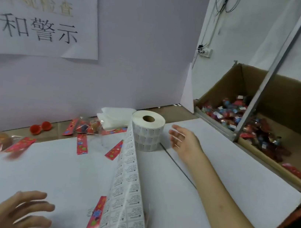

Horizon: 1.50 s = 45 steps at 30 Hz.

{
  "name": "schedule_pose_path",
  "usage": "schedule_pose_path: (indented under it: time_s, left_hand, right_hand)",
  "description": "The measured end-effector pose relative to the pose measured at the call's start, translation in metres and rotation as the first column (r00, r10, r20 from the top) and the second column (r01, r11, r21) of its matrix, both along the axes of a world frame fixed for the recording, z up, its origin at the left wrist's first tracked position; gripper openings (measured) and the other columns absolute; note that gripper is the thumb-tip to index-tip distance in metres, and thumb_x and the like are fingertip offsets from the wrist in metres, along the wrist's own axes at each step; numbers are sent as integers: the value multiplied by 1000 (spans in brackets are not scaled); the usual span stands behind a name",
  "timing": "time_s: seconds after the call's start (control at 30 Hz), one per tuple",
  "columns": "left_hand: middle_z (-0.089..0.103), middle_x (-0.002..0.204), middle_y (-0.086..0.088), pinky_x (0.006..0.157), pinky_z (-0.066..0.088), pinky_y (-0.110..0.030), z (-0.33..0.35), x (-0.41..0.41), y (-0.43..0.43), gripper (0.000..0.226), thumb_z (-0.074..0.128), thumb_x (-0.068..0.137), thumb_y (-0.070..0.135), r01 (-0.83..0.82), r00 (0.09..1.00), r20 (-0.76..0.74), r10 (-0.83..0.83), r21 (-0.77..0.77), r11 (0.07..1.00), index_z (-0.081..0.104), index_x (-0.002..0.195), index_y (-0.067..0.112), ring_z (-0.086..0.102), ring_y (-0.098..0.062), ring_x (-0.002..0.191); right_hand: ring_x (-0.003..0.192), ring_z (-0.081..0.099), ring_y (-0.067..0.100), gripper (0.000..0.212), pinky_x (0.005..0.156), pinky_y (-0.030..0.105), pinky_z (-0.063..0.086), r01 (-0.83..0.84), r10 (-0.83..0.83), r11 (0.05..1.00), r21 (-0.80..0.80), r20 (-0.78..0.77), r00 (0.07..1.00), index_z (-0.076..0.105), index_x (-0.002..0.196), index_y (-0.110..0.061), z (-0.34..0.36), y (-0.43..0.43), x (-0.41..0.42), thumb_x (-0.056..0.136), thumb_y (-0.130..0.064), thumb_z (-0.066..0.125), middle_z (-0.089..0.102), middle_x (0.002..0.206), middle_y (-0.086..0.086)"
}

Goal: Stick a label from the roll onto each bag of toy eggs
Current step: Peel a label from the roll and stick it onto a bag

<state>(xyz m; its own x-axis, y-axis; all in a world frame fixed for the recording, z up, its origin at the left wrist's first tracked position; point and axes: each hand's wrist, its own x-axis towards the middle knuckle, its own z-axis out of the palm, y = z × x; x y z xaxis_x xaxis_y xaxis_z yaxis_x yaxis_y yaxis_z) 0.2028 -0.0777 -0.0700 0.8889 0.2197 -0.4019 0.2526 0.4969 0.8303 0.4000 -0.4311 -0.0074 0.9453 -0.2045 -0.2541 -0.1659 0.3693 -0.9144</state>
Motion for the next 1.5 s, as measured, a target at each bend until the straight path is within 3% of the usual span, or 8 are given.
schedule_pose_path:
  time_s: [0.37,0.53,0.67,0.8,0.93,1.2,1.43,1.5]
  left_hand:
    - [67,69,-18,40,39,-23,11,-20,24,26,60,98,3,-194,955,288,67,436,879,75,77,11,50,-19,46]
    - [62,56,-4,47,39,-22,7,-21,29,22,67,94,10,-274,949,311,57,720,637,72,75,19,51,-11,46]
    - [55,53,2,52,37,-23,6,-19,37,20,66,93,13,-320,943,288,165,655,685,71,74,18,45,-14,50]
    - [53,58,-2,56,31,-30,4,-19,44,19,67,93,16,-346,937,259,235,577,740,70,75,18,39,-17,56]
    - [53,58,-2,53,32,-24,4,-15,47,17,67,92,17,-363,931,245,272,536,762,71,76,18,40,-14,56]
    - [59,67,-19,62,35,-32,4,-14,47,18,67,91,15,-358,932,253,260,517,778,69,74,17,40,-17,60]
    - [66,74,-1,53,42,-32,5,-15,47,11,68,97,24,-340,930,301,212,480,809,71,87,20,53,-11,55]
    - [72,94,-5,54,50,-36,11,-15,45,14,71,96,33,-333,921,316,227,341,879,70,101,20,64,-15,66]
  right_hand:
    - [65,71,22,21,64,31,59,-404,611,699,-590,199,766,72,87,-12,30,157,-57,98,-2,57,72,75,6]
    - [73,65,14,12,69,30,54,-327,734,444,-834,129,667,70,100,-16,12,225,-51,90,-10,69,72,94,4]
    - [103,59,18,35,85,29,50,-164,793,116,-980,-8,609,60,124,-17,-15,274,-33,91,-24,70,57,124,4]
    - [121,50,35,42,95,41,45,62,672,-120,-991,-35,740,51,129,-8,-28,295,0,90,-18,63,47,134,13]
    - [125,48,39,40,103,46,42,35,467,-44,-998,10,884,53,129,-5,-38,287,30,90,-13,58,52,134,18]
    - [112,57,33,20,97,43,39,144,458,-73,-987,95,884,67,113,-14,-34,278,46,96,-17,58,66,117,10]
    - [83,72,26,18,73,31,53,-309,554,693,-652,207,807,71,106,-9,11,261,-35,102,-13,54,75,98,13]
    - [78,74,30,24,67,30,57,-549,671,707,-446,179,720,71,111,-8,20,244,-70,104,-14,49,76,98,17]
